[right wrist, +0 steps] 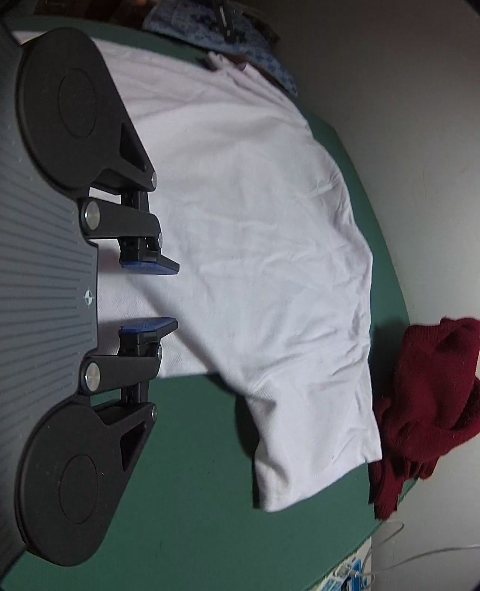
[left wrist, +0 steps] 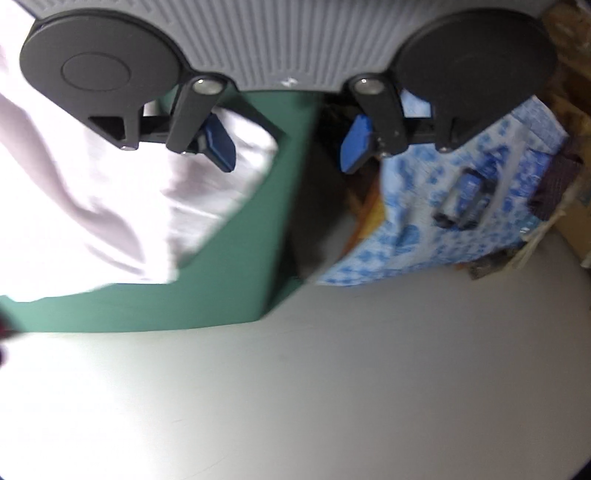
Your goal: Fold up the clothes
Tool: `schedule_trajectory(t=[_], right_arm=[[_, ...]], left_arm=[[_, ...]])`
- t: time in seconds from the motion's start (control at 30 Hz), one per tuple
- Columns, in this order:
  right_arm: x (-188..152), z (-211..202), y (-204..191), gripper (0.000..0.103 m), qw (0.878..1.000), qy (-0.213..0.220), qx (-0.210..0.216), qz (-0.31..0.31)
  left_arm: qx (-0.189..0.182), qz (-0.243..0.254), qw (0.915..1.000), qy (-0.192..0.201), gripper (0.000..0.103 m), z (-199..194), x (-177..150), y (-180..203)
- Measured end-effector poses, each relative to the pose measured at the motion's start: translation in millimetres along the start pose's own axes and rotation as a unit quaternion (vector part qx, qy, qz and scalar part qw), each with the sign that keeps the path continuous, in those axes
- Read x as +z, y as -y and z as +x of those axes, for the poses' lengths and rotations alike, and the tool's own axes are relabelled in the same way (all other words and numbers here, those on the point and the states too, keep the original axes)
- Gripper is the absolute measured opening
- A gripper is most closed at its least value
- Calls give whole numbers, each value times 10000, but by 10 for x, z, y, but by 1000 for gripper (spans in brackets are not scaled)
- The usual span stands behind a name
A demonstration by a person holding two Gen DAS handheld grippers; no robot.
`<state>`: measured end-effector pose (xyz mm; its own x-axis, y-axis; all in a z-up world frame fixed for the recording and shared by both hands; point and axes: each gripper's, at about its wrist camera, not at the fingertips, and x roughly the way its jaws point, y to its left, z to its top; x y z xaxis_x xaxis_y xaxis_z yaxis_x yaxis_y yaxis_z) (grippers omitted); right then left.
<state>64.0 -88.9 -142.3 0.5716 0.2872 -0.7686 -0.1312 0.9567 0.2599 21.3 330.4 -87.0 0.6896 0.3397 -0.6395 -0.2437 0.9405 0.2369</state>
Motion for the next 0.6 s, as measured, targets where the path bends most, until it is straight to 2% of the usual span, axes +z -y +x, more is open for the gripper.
schedule_trajectory(t=[0.07,0.1,0.13,0.2,0.27,0.47,0.6], right_arm=[[-33,-71,86,14,9991,166,-378,118],[-35,-127,102,17,9983,196,-527,140],[-61,-225,98,25,9982,240,-542,83],[-155,-434,79,29,9984,279,-491,-69],[-327,-615,66,37,9985,170,-477,-199],[-1092,-1098,107,38,9958,-386,-699,-452],[-1430,-1256,170,38,9946,-581,-765,-388]], left_arm=[[-254,242,9994,-59,69,-194,-198,100],[-375,364,9986,-96,69,-284,-301,142],[-480,488,9975,-153,69,-359,-414,158],[-679,720,9947,-273,69,-506,-639,185],[-819,823,9923,-438,69,-636,-846,162],[-1391,715,9832,-943,69,-936,-1331,-43],[-1477,679,9809,-1069,69,-1179,-1605,-72]])
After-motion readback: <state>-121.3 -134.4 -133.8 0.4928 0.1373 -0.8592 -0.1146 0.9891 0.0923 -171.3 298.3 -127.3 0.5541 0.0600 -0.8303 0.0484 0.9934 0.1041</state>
